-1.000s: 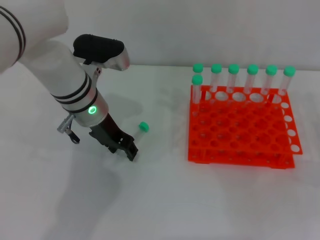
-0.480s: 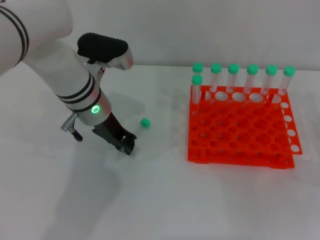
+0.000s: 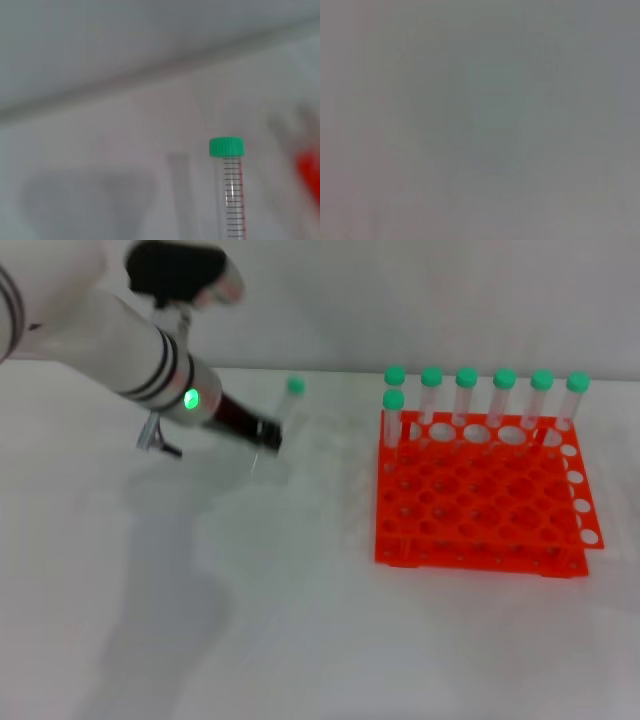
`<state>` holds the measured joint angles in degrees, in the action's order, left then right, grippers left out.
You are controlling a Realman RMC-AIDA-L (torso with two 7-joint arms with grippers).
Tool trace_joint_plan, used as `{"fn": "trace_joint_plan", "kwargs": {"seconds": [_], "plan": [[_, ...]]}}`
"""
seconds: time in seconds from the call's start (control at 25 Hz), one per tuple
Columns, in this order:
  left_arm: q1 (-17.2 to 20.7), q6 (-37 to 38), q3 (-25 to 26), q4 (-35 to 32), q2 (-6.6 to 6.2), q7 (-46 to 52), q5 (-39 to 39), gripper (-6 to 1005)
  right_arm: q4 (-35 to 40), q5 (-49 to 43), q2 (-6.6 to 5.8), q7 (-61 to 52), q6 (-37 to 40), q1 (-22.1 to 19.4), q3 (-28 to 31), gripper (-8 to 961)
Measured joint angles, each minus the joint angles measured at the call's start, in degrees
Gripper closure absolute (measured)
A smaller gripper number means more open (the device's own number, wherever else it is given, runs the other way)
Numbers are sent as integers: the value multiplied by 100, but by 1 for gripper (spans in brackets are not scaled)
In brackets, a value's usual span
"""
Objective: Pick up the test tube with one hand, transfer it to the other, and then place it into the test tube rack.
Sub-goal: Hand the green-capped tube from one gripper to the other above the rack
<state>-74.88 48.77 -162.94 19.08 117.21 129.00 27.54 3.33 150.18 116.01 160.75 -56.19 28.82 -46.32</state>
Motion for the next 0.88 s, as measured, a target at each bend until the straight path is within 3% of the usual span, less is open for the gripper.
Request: {"fn": "trace_joint_plan", "kwargs": {"seconds": [0.12,0.28,0.44,0.56,0.72,0.88], "plan": [[348,-476,-1,120,-9,-1181,-1743,809,6,-20,0,0,25,2,-19,84],[921,-469,-7,82,-9,-3046,-4361,810,6,-10,-11,-21,37,-2,10,84],[1613,309,-1,-166,127,-5135,-6772,810,33,3,-19,-444,44,-45,15,84],[2259,1066,0,-909,165,-6842,-8266,810,43,-9,-53,-916,33,-52,-7,84],[2855,1742,2,-1940,207,-8489,-8955,810,251,-98,-79,-1360,-35,-116,-156,83],[3148,1943,4,-2774,237,-9618,-8641,810,927,-438,-155,-2210,-394,-427,-753,83]]}}
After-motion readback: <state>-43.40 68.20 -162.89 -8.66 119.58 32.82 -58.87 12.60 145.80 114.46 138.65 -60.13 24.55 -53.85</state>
